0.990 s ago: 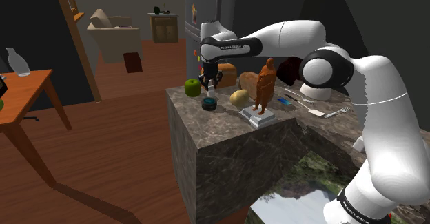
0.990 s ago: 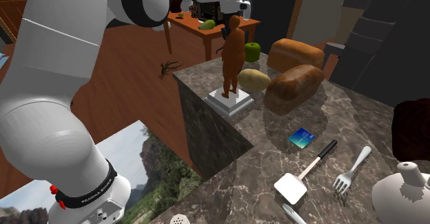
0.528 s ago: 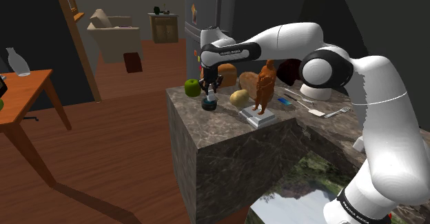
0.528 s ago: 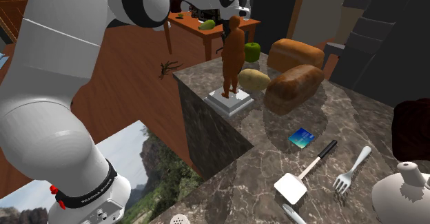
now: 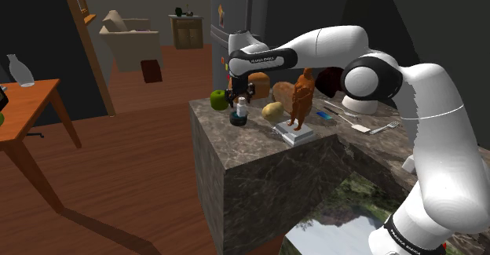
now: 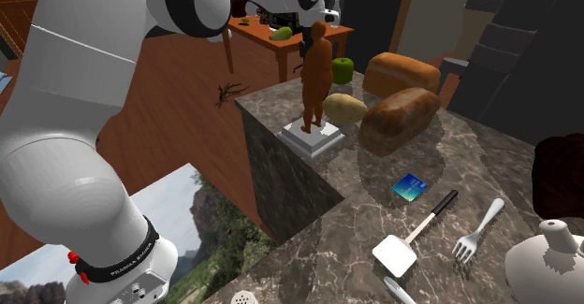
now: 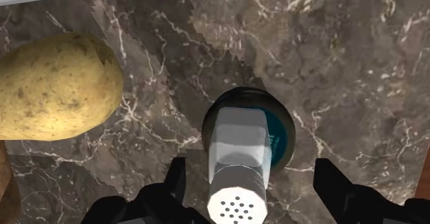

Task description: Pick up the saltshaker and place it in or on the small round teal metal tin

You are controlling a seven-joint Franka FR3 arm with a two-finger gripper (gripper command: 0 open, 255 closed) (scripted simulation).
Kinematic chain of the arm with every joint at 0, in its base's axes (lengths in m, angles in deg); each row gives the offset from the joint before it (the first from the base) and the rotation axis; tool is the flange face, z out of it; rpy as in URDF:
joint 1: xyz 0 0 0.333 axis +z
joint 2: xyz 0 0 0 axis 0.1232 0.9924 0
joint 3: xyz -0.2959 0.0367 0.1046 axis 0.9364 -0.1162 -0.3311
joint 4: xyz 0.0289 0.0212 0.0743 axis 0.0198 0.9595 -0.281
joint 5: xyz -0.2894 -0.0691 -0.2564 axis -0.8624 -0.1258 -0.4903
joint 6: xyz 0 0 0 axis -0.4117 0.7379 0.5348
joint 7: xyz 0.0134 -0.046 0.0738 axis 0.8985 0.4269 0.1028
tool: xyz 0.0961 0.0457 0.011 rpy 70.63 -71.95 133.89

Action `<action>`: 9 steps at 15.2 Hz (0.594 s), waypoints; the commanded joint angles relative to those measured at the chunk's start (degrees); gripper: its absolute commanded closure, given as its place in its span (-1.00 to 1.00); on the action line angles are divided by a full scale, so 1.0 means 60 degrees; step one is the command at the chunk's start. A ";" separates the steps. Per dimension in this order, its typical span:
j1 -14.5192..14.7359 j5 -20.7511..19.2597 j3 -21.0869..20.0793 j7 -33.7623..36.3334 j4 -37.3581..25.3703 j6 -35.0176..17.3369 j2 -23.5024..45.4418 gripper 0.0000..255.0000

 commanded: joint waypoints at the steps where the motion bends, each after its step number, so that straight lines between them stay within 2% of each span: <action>1: 0.0000 0.0000 0.0000 0.0000 0.0000 0.0000 0.0000 -1.00; 2: 0.0000 0.0000 0.0000 0.0000 0.0000 0.0000 0.0000 -1.00; 6: 0.0106 0.0045 -0.0033 -0.0065 -0.0883 0.1078 -0.0192 -1.00; 9: 0.0106 0.0045 -0.0033 -0.0065 -0.0882 0.1077 -0.0193 -1.00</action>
